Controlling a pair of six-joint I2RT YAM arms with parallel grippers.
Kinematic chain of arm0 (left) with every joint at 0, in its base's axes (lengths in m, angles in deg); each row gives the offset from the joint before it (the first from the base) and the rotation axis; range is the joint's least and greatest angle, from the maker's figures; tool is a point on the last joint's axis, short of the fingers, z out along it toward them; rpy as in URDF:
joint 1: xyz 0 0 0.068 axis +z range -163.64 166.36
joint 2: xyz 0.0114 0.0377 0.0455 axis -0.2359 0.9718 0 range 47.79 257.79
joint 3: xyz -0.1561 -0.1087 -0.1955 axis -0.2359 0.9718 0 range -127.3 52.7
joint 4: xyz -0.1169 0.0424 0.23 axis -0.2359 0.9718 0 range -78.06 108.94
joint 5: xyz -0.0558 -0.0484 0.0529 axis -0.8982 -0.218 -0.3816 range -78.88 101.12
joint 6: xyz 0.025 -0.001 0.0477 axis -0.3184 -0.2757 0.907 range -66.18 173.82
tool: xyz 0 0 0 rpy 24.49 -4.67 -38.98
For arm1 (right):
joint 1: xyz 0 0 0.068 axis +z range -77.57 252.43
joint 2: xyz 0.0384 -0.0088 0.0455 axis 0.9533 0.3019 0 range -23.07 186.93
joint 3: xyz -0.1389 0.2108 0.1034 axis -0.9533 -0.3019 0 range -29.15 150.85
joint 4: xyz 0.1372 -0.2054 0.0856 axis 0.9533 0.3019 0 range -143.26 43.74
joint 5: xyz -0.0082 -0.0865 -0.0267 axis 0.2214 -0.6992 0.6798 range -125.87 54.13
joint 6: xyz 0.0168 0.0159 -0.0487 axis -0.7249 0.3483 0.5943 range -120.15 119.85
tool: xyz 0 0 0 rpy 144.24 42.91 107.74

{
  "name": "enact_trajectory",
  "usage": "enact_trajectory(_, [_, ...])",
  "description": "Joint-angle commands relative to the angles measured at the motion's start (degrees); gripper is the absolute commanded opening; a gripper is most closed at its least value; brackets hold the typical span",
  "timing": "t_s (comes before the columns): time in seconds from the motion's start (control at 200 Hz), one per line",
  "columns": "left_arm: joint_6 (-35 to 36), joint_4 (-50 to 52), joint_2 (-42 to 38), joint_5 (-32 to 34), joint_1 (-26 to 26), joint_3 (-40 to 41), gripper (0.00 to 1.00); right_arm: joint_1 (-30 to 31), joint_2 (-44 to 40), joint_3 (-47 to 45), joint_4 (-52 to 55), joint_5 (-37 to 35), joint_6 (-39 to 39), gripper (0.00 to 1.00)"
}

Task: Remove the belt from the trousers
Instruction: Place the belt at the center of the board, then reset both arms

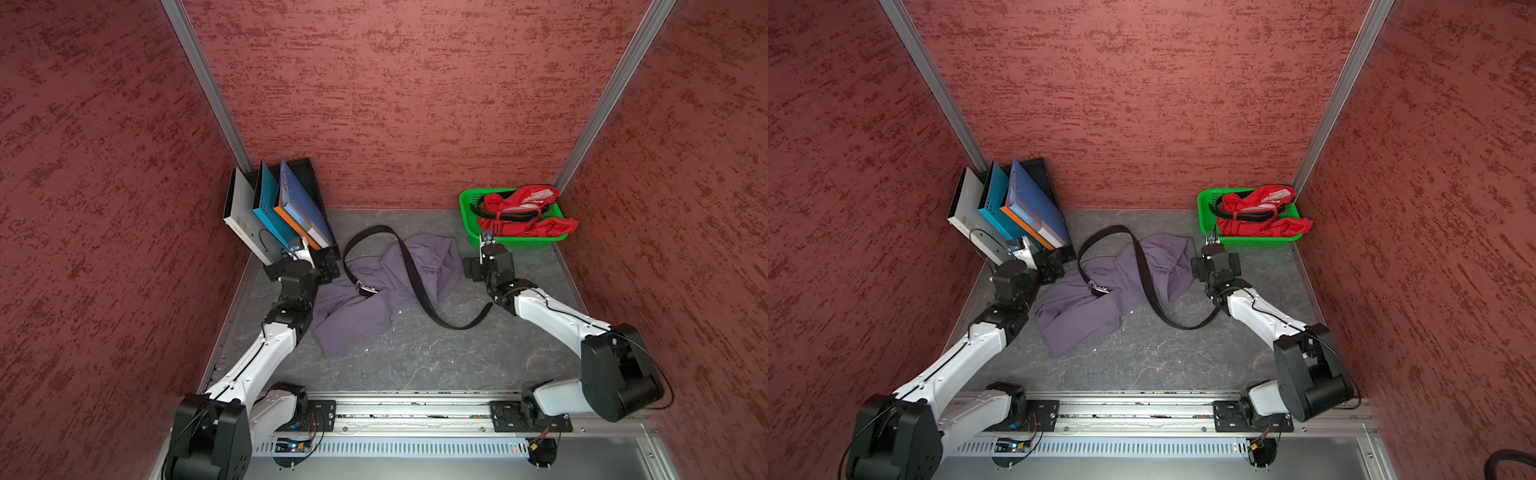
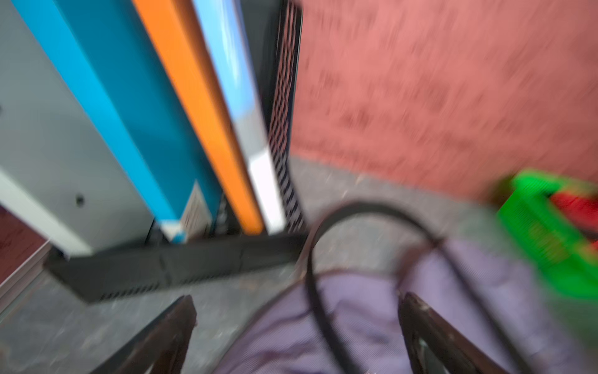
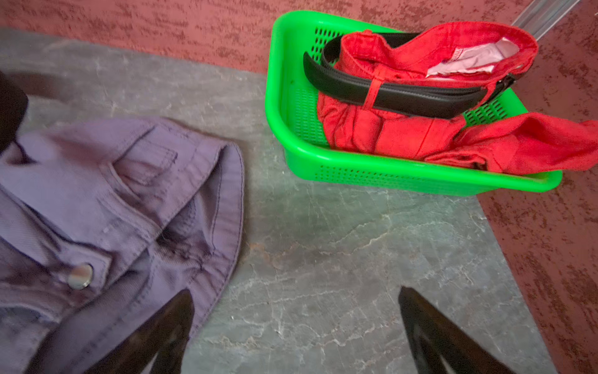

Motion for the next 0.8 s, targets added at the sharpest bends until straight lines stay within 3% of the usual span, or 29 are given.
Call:
enact_trajectory(0.0, [8.01,-13.1,4.0,1.27,1.91,3.38,1.0,-1.17,-1.33,-6.81,-16.3,-0.42,5.76,0.99])
enact_trajectory(0.14, [12.99,-22.07,8.65,1.21,3.11,6.78,1.0,-3.13,1.83,-8.56,-18.28,0.53,2.9,0.99])
enact_trajectory(0.276, [11.02,-34.81,14.58,-4.14,6.42,9.93,1.0,-4.67,2.57,-11.4,-24.18,2.99,2.66,0.99])
enact_trajectory(0.386, [10.29,-38.4,21.0,-8.86,8.58,8.82,1.0,-6.05,2.57,-15.98,-36.42,4.88,7.77,0.99])
enact_trajectory(0.456, [10.17,-44.29,25.71,-9.19,9.0,9.2,1.0,-8.18,2.57,-18.38,-40.22,6.13,5.65,0.99])
enact_trajectory(0.506, [8.43,-39.0,24.1,-9.55,9.96,8.01,1.0,-9.34,4.51,-19.16,-42.34,6.16,4.43,0.99])
enact_trajectory(0.696, [6.89,-39.87,24.54,-11.0,11.83,8.06,1.0,-14.58,5.24,-19.99,-43.19,13.1,-0.47,0.99])
enact_trajectory(0.762, [6.83,-39.04,24.2,-11.07,11.83,7.91,1.0,-16.12,9.39,-22.81,-53.29,15.7,-0.96,0.99])
enact_trajectory(0.797, [7.02,-40.47,24.78,-10.89,11.68,8.13,1.0,-16.21,7.11,-22.42,-48.53,16.23,-1.4,0.99])
